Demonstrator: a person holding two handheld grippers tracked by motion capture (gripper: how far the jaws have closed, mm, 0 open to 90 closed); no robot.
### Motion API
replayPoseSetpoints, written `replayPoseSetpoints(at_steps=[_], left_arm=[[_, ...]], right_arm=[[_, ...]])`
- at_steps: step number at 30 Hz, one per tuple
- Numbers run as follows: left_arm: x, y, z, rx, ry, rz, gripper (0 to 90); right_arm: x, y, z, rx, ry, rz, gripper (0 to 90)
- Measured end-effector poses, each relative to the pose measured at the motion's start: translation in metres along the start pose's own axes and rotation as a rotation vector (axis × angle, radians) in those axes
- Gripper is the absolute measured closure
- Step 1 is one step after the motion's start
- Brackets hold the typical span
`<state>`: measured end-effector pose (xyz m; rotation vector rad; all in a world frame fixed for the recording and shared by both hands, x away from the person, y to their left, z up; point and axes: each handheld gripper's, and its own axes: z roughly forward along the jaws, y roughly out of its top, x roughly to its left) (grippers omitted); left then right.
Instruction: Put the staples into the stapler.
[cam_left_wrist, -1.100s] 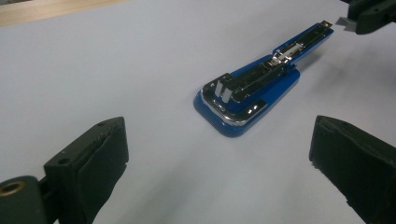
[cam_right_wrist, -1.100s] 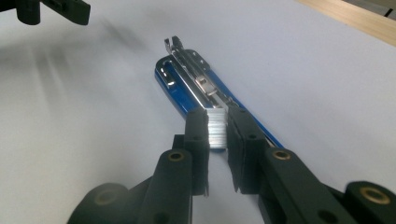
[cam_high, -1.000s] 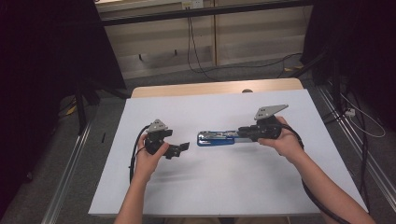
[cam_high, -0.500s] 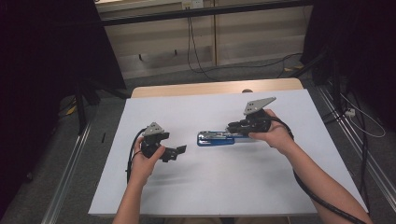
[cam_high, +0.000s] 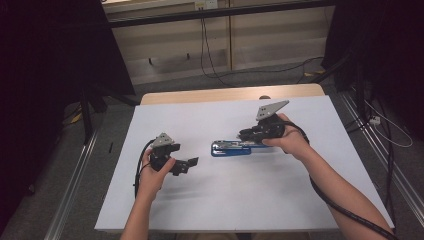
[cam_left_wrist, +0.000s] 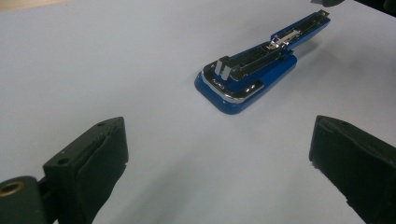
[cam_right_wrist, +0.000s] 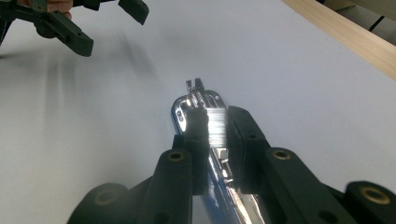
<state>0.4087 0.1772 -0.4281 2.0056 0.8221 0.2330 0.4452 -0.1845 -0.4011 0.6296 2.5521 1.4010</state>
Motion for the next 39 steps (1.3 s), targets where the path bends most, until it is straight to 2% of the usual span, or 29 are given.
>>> replayPoseSetpoints(at_steps=[19, 30, 33, 39], left_arm=[[0.001, -0.002, -0.003, -0.002, 0.0, -0.005, 4.6], [0.001, -0.003, -0.003, -0.003, 0.0, -0.005, 4.6], [0.001, -0.003, -0.003, -0.008, -0.011, -0.013, 4.6], [0.001, -0.003, -0.004, -0.01, -0.003, -0.012, 4.6]], right_arm=[[-0.007, 0.012, 0.014, 0.027, 0.055, -0.05, 79.3], [-0.01, 0.015, 0.022, 0.041, 0.077, -0.074, 79.3], [-0.011, 0.016, 0.025, 0.047, 0.079, -0.08, 79.3], [-0.012, 0.018, 0.031, 0.055, 0.085, -0.089, 79.3]])
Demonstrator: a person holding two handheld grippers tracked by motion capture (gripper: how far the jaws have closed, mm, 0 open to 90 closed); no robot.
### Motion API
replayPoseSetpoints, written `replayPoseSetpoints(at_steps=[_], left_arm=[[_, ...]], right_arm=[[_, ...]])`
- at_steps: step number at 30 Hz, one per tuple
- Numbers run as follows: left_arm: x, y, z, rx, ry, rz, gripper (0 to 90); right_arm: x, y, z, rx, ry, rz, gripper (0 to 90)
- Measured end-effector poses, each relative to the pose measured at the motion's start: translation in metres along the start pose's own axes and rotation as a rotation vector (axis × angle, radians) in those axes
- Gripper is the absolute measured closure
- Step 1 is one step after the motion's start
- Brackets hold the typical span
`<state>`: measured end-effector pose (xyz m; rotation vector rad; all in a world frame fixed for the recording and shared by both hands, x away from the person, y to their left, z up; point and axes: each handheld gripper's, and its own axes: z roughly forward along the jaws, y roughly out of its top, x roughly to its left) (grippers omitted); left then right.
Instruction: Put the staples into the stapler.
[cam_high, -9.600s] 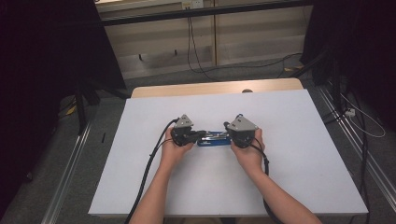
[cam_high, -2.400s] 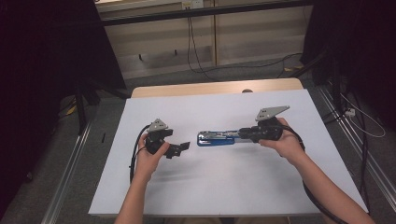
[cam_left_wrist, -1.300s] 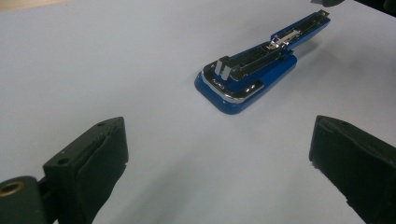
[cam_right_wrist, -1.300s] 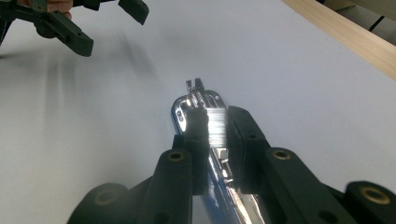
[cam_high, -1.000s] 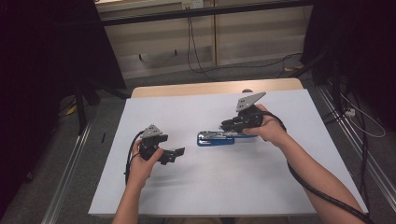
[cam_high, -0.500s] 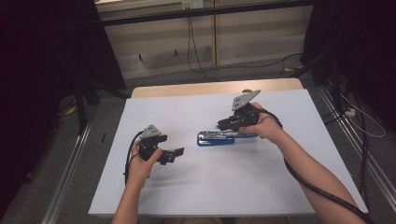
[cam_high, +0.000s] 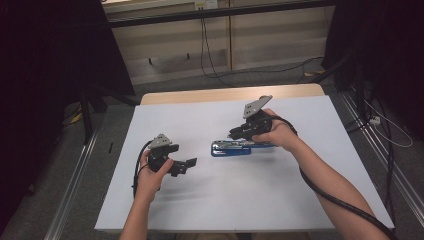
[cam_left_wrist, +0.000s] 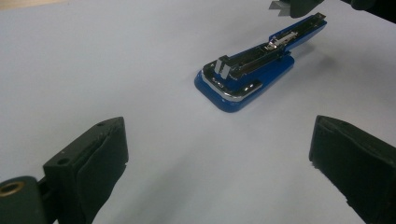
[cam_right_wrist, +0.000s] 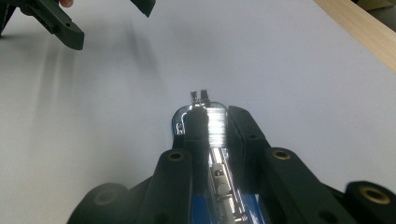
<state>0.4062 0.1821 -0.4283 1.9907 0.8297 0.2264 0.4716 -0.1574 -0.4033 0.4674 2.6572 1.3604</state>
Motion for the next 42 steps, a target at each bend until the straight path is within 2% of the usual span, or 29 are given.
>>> replayPoseSetpoints(at_steps=[17, 42], left_arm=[[0.001, -0.004, -0.004, 0.012, 0.015, 0.005, 4.6], [0.004, -0.006, -0.008, 0.001, 0.019, -0.003, 4.6]], right_arm=[[-0.002, 0.007, 0.015, 0.006, 0.029, -0.018, 79.3], [-0.002, 0.011, 0.033, 0.034, 0.074, -0.051, 79.3]])
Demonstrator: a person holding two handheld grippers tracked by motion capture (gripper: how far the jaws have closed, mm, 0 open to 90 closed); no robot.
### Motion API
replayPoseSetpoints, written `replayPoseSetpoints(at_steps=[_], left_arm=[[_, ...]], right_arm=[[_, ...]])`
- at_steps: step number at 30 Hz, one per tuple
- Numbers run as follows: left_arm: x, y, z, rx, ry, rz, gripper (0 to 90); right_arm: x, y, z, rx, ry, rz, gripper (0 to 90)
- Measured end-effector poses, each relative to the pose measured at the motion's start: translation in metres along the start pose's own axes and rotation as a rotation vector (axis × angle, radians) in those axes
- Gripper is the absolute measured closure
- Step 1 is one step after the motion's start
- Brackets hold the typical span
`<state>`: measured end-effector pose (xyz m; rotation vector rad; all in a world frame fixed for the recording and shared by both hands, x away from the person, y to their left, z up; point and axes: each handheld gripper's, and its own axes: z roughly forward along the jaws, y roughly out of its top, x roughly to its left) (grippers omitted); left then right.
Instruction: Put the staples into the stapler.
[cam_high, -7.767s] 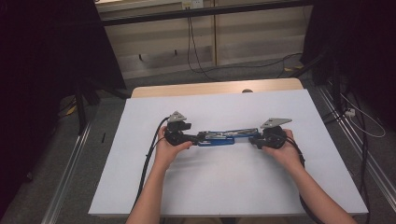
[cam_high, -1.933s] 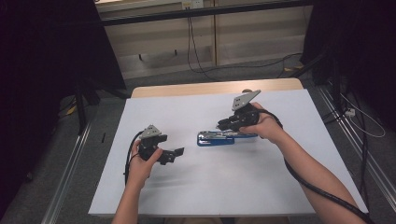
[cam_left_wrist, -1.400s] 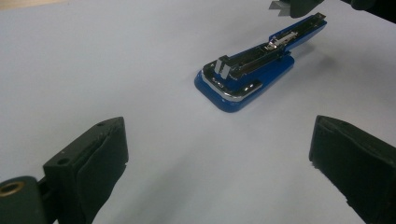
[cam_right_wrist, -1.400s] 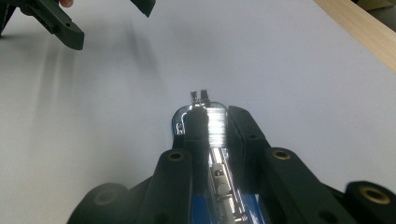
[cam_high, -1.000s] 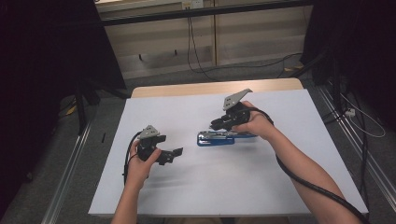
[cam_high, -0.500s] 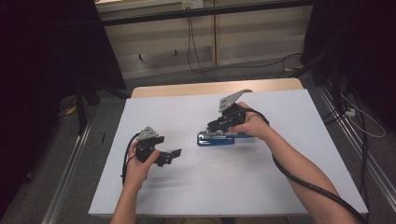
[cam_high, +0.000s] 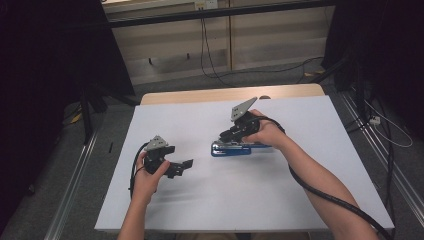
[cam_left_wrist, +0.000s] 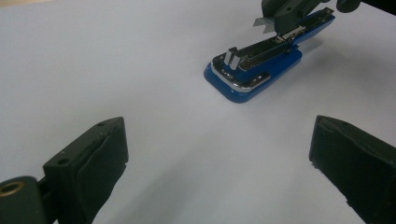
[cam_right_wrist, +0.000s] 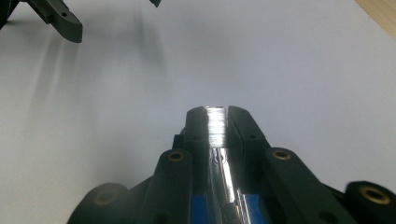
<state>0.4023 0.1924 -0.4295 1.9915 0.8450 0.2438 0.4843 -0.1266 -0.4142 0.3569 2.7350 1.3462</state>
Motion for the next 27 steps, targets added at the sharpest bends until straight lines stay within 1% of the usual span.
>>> replayPoseSetpoints(at_steps=[12, 27], left_arm=[[-0.0001, -0.0003, 0.0012, 0.005, 0.0, 0.003, 4.6], [0.0006, -0.0006, 0.0014, 0.011, -0.002, 0.007, 4.6]], right_arm=[[-0.0035, -0.0007, 0.0025, 0.005, 0.006, 0.01, 79.3], [-0.0056, 0.0003, 0.0086, 0.015, 0.013, 0.006, 79.3]])
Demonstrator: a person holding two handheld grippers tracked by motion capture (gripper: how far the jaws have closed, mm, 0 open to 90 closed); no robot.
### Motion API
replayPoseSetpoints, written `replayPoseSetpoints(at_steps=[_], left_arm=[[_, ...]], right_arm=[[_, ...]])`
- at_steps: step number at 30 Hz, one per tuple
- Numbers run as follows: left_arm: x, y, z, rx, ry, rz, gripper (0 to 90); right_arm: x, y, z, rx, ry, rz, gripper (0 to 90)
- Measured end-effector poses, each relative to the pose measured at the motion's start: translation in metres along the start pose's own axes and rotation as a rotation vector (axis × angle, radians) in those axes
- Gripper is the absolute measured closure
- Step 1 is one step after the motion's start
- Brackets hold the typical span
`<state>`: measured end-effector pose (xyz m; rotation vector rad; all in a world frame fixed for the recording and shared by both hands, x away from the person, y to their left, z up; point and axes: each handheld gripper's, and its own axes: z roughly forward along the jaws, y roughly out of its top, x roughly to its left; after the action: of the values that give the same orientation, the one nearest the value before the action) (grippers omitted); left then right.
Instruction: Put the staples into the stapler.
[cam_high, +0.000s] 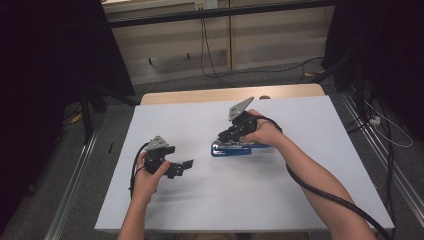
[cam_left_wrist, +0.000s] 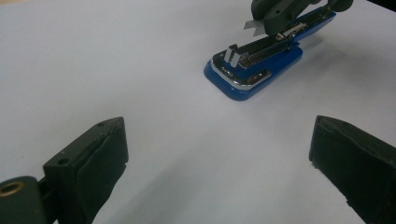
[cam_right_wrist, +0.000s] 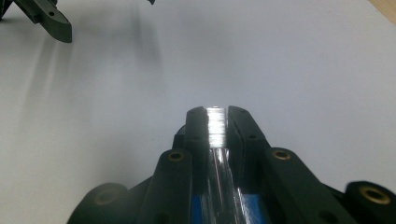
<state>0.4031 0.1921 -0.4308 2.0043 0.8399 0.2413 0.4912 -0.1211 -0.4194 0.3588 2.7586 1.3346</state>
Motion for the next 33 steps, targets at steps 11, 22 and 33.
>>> replayPoseSetpoints(at_steps=[11, 22, 33], left_arm=[[0.0, 0.0, 0.0, -0.001, 0.001, -0.001, 4.6], [0.0, 0.0, 0.0, 0.001, 0.0, 0.001, 4.6], [0.0, 0.0, -0.001, 0.003, 0.001, 0.002, 4.6]], right_arm=[[-0.001, -0.002, 0.004, 0.013, 0.004, 0.002, 79.3], [-0.002, -0.004, 0.007, 0.023, 0.004, -0.003, 79.3], [-0.001, -0.006, 0.011, 0.036, 0.011, -0.016, 79.3]])
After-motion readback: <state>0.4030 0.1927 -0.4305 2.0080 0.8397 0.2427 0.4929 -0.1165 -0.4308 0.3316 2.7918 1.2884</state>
